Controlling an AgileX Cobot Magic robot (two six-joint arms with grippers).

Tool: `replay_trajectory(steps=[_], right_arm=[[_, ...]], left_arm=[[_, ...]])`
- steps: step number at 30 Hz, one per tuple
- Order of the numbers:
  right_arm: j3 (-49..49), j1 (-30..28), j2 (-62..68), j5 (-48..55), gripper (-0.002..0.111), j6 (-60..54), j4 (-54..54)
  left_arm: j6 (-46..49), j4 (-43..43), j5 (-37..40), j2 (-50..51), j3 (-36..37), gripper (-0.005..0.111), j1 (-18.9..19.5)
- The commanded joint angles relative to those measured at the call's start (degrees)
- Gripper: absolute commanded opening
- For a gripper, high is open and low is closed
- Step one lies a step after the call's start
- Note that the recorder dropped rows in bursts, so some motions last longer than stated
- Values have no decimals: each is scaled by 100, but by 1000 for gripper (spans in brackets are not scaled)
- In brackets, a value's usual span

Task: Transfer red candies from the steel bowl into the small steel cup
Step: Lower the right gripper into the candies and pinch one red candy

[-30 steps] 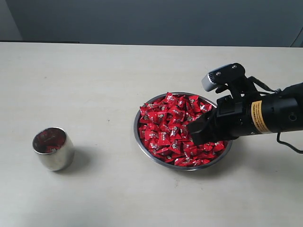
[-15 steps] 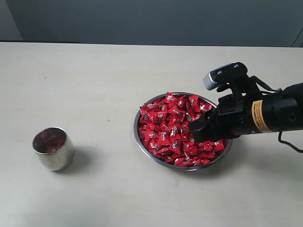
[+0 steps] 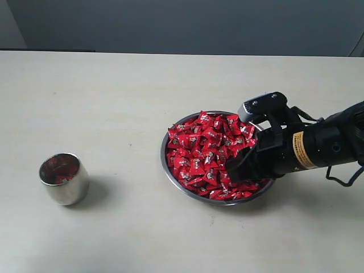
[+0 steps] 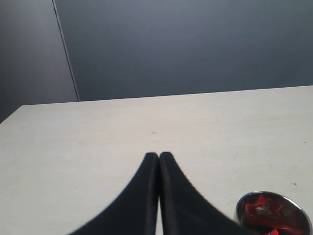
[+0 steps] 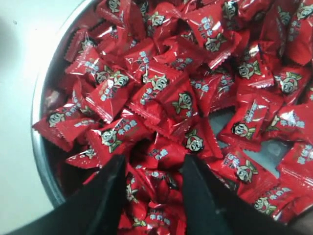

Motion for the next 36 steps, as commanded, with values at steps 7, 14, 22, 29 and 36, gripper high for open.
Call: replay_trajectory(steps=[7, 14, 22, 29, 36], right_arm=[[-18, -21, 17, -86, 38, -45, -3], [-5, -21, 97, -88, 38, -45, -3], [-5, -21, 329, -76, 38, -45, -3], [-5, -21, 401, -131, 38, -45, -3], [-5, -21, 517, -150, 38, -45, -3]], left_arm=[[-7, 6, -35, -26, 22, 0, 3], [-7, 6, -35, -26, 22, 0, 3], [-7, 6, -35, -26, 22, 0, 3], [-7, 6, -33, -26, 22, 0, 3], [-7, 6, -33, -26, 22, 0, 3]])
